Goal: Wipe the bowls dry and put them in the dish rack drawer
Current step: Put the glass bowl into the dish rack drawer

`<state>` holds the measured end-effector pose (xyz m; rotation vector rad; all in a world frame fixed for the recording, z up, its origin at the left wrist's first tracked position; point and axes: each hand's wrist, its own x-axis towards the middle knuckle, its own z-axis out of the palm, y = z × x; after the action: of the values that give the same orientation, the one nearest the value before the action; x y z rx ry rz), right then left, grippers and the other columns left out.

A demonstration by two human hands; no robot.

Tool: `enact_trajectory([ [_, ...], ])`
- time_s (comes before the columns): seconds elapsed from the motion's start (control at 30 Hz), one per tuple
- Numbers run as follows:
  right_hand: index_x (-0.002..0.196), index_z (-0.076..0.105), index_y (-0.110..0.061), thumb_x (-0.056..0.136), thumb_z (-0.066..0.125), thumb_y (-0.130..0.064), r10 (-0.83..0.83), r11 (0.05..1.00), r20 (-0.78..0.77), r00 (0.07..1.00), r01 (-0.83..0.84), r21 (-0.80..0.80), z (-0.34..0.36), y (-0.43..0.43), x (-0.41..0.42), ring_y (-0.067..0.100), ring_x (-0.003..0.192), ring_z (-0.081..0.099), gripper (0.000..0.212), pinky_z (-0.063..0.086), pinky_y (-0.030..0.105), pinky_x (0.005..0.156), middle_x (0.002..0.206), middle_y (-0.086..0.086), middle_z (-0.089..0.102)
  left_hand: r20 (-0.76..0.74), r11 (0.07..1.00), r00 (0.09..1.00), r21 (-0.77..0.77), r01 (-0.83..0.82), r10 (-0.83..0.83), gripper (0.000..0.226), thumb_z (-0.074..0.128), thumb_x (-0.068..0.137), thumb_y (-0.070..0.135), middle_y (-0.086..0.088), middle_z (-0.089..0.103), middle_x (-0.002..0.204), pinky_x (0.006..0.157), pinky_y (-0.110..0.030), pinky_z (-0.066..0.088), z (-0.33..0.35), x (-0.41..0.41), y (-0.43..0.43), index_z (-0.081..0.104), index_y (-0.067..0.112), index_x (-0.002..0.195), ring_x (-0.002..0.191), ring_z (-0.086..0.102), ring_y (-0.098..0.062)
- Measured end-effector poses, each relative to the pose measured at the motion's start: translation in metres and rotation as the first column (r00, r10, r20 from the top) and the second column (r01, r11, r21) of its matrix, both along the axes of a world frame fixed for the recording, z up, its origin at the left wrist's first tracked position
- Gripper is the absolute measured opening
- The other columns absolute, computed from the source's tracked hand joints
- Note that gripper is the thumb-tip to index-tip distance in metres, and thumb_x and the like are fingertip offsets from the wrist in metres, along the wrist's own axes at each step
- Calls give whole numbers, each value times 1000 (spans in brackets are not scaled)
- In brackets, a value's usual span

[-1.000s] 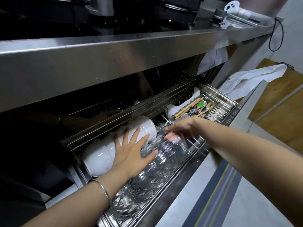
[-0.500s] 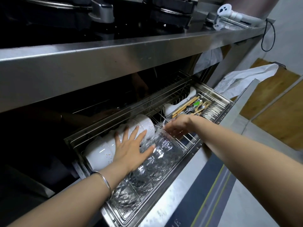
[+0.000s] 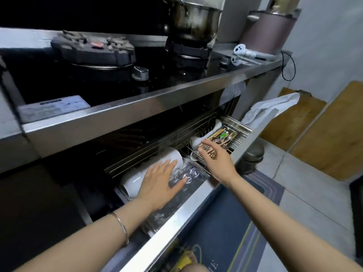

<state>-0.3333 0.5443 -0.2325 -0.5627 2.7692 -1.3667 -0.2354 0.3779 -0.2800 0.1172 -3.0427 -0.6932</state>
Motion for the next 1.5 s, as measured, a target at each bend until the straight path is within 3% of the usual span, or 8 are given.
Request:
enact_trajectory([
  [0.07, 143, 37, -29, 93, 52, -44, -10, 999, -58, 998, 11, 31, -9, 2, 31, 9, 144, 12, 54, 8, 34, 118, 154, -10, 24, -34, 999, 999, -31, 7, -8, 74, 22, 88, 70, 6, 8, 160, 120, -37, 0, 13, 15, -1, 7, 33, 151, 147, 1, -15],
  [0.13, 150, 13, -36, 92, 46, -53, -48, 997, -101, 994, 53, 50, -17, -1, 68, 3, 141, -18, 68, -13, 33, 114, 155, -16, -10, -57, 999, 998, -43, 18, -20, 74, 23, 88, 69, 7, 6, 160, 119, -35, -4, 26, 36, -3, 8, 33, 151, 147, -2, -14],
  [0.23, 145, -11, -45, 86, 41, -66, -69, 997, 7, 998, 70, -45, -33, -9, 117, 3, 135, -34, 81, -15, 37, 115, 148, -16, -35, -96, 996, 994, -76, 37, -44, 88, 13, 76, 79, 8, 4, 160, 117, -34, -9, 37, 61, -8, 8, 34, 151, 147, -5, -12],
  [0.4, 137, -18, -60, 80, 47, -69, -34, 985, 164, 986, 61, -163, -45, -26, 178, 11, 139, -30, 87, -2, 47, 116, 135, -25, -50, -181, 963, 980, -268, 30, -81, 104, -10, 65, 88, 6, 3, 160, 118, -39, -12, 54, 89, -26, 9, 33, 152, 147, -9, -15],
  [0.53, 134, -16, -64, 78, 45, -70, -56, 970, 186, 981, 98, -223, -39, -39, 187, 18, 141, -26, 83, 1, 50, 116, 132, -26, -53, -338, 885, 935, -462, -66, -107, 76, 23, 86, 70, -6, 29, 155, 116, -50, -1, 80, 97, -47, 36, 25, 146, 146, 10, -26],
  [0.8, 132, -10, -68, 76, 41, -72, 7, 976, 231, 973, 44, -213, -26, -53, 180, 26, 143, -23, 76, 4, 51, 115, 134, -19, -51, -417, 763, 908, -598, -244, -36, 74, 24, 87, 64, -10, 35, 152, 117, -45, 4, 130, 104, -95, 40, 20, 144, 141, 29, -33],
  [1.07, 132, -10, -70, 74, 41, -76, 127, 976, 277, 953, -70, -206, -16, -71, 160, 30, 144, -19, 77, 7, 52, 115, 143, -10, -47, -510, 799, 860, -501, -332, 38, 76, 33, 85, 63, -7, 57, 131, 96, -35, 27, 144, 105, -94, 46, 13, 140, 114, 55, -28],
  [1.5, 134, -10, -67, 83, 47, -68, 344, 932, 312, 885, -283, -226, -8, -109, 112, 32, 141, -25, 77, 7, 59, 115, 145, -3, -44, -599, 863, 797, -359, -357, 81, 56, 32, 89, 51, 2, 66, 106, 80, -37, 40, 155, 94, -97, 62, 18, 124, 99, 57, -23],
])
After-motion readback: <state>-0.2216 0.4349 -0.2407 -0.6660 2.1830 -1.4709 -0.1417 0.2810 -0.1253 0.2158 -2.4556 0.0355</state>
